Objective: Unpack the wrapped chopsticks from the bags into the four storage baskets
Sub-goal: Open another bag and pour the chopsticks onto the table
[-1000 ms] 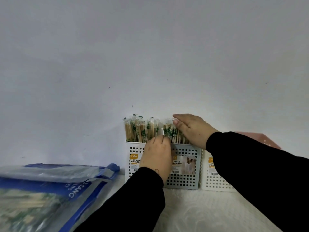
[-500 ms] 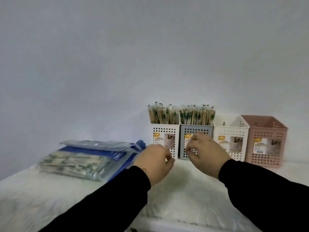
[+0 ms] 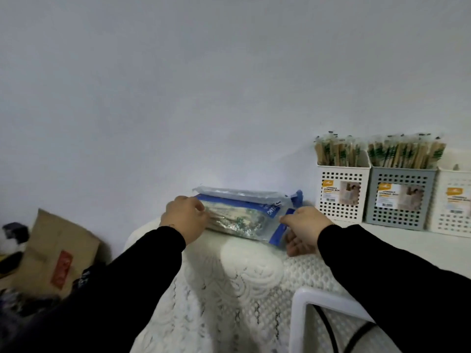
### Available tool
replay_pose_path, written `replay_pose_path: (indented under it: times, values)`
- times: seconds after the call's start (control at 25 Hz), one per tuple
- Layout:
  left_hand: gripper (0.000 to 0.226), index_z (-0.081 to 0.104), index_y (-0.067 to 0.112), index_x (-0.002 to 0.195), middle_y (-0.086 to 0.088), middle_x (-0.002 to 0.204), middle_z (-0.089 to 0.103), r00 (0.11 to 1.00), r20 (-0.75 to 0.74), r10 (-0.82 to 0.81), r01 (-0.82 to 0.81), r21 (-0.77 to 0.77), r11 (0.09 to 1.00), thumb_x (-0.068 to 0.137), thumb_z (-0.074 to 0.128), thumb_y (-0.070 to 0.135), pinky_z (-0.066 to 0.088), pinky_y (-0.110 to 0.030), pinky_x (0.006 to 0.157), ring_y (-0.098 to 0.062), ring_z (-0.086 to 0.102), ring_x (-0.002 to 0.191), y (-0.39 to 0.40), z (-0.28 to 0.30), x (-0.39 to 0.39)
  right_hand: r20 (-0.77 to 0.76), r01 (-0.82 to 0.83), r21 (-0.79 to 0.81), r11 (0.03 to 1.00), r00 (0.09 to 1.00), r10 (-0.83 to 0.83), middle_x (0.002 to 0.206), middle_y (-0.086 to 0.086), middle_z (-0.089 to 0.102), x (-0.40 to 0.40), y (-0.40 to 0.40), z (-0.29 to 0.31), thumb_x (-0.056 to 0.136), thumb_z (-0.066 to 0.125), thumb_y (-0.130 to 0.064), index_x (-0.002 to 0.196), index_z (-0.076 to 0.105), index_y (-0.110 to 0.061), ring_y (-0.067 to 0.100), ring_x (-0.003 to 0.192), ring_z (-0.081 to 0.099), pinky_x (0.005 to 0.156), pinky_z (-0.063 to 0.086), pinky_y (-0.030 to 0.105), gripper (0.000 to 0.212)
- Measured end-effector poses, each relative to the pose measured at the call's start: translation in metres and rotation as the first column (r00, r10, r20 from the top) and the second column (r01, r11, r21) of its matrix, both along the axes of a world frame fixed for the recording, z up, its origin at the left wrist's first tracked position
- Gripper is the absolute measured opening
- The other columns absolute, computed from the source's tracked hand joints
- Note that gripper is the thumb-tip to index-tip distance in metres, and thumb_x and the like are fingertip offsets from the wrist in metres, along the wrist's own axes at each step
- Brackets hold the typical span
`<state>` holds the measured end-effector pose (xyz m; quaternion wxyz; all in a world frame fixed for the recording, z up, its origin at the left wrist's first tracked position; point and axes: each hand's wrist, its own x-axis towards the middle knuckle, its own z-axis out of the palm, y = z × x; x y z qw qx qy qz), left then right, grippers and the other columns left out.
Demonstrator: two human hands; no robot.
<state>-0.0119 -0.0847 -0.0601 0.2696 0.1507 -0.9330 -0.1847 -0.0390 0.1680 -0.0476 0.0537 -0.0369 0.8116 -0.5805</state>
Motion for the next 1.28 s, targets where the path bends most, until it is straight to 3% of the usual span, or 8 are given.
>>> replay_pose_path:
  times: [0.16,0.4,0.56,0.72,0.8,0.88,1.12,1.28]
  values:
    - [0.080,0.038,0.038,0.142,-0.011,0.140,0.044,0.985,0.170,0.042,-0.059,0.101,0.993,0.075,0.052,0.078,0.040,-0.042,0.104,-0.036,0.044,0.127,-0.034,-0.009,-0.024,0.125,0.101,-0.069,0.992,0.988,-0.092,0.061,0.017,0.048,-0.023,-0.015,-0.007,0.093,0.057,-0.022,0.097,0.054,-0.003,0.021,0.030,0.048,0.037,0.044,0.023,0.019]
    - [0.077,0.051,0.033,0.133,-0.007,0.131,0.058,0.986,0.167,-0.016,0.000,0.097,0.995,0.073,0.049,0.082,0.045,-0.033,0.090,-0.028,0.056,0.115,-0.040,0.005,-0.036,0.203,0.028,-0.087,0.996,0.979,-0.010,0.062,0.009,0.055,-0.030,-0.018,-0.006,0.089,0.062,-0.014,0.085,0.056,-0.011,0.013,0.028,0.047,0.032,0.036,0.014,0.009]
    - [0.071,0.065,0.021,0.104,0.000,0.108,0.065,0.970,0.242,0.000,0.017,-0.067,0.998,0.073,0.045,0.082,0.047,-0.031,0.084,-0.023,0.059,0.100,-0.018,0.033,-0.019,0.239,0.004,-0.386,0.922,0.966,0.096,0.079,0.015,0.062,-0.023,-0.005,0.008,0.086,0.053,-0.005,0.091,0.057,-0.010,0.029,0.058,0.061,0.058,0.057,0.038,0.009]
    - [0.079,0.066,0.013,0.079,-0.004,0.080,0.066,0.937,0.350,-0.007,0.039,-0.086,0.996,0.073,0.038,0.087,0.042,-0.028,0.061,-0.018,0.061,0.069,0.025,0.071,0.007,0.205,0.002,-0.529,0.849,0.971,0.125,0.105,0.015,0.048,-0.004,0.045,0.046,0.086,0.054,-0.014,0.072,0.056,-0.010,0.037,0.099,0.053,0.082,0.048,0.056,0.015]
    - [0.081,0.066,0.010,0.074,-0.005,0.061,0.065,0.913,0.400,-0.079,0.088,-0.004,0.996,0.074,0.039,0.087,0.040,-0.023,0.050,-0.018,0.059,0.048,0.060,0.087,0.025,0.160,-0.002,-0.609,0.793,0.979,0.125,0.125,0.016,0.042,0.012,0.077,0.072,0.085,0.055,-0.013,0.075,0.060,-0.009,0.043,0.116,0.048,0.079,0.048,0.065,0.011]
    - [0.084,0.068,0.007,0.076,-0.009,0.053,0.066,0.888,0.413,-0.204,0.151,0.157,0.976,0.074,0.039,0.086,0.046,-0.021,0.049,-0.022,0.059,0.041,0.102,0.095,0.039,0.103,0.001,-0.669,0.743,0.990,0.092,0.131,0.019,0.040,0.031,0.109,0.099,0.085,0.053,-0.011,0.088,0.059,-0.010,0.046,0.108,0.052,0.072,0.049,0.065,0.007]
    - [0.081,0.056,0.009,0.119,-0.018,0.094,0.064,0.730,0.268,-0.629,0.234,0.766,0.598,0.081,0.040,0.079,0.053,-0.032,0.051,-0.029,0.064,0.059,0.234,0.086,0.041,-0.085,-0.045,-0.649,0.759,0.996,-0.014,0.109,0.008,0.048,0.073,0.192,0.169,0.084,0.056,-0.022,0.061,0.050,-0.015,0.035,0.093,0.054,0.084,0.046,0.062,0.024]
    - [0.085,0.042,0.010,0.132,-0.025,0.118,0.057,0.644,0.151,-0.750,0.183,0.922,0.342,0.080,0.044,0.078,0.055,-0.045,0.064,-0.033,0.066,0.064,0.306,0.063,0.034,-0.133,0.046,-0.572,0.819,0.980,-0.148,0.085,0.003,0.048,0.087,0.224,0.182,0.086,0.054,-0.023,0.067,0.042,-0.017,0.029,0.084,0.049,0.096,0.038,0.058,0.023]
